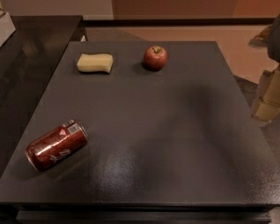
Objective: Place coke can upright
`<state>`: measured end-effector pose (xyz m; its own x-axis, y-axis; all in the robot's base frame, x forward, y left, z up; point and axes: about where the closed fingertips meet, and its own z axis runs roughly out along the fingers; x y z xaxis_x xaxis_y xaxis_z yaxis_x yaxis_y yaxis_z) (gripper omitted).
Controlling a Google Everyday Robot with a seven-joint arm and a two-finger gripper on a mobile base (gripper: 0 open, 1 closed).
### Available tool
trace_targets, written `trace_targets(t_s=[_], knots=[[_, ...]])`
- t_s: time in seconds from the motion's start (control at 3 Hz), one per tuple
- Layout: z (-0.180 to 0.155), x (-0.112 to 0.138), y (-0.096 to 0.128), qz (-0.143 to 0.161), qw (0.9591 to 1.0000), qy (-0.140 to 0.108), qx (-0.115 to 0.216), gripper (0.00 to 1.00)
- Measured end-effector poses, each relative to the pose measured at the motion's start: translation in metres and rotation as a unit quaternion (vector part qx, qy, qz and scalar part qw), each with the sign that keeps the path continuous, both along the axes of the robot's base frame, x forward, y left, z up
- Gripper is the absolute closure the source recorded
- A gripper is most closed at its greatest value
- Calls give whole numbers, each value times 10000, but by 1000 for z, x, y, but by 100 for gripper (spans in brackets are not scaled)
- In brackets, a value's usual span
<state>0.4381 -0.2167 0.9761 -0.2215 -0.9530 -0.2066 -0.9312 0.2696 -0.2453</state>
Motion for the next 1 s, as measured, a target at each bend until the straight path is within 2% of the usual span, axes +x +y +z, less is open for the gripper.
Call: trace_targets(t_s=[0.33, 0.67, 1.0], knots=[[0, 0, 0, 0, 10000, -1, 0, 0], [1, 1, 18, 251, 9997, -55, -22, 0], [1, 1, 56, 752, 9970, -138, -90, 0]])
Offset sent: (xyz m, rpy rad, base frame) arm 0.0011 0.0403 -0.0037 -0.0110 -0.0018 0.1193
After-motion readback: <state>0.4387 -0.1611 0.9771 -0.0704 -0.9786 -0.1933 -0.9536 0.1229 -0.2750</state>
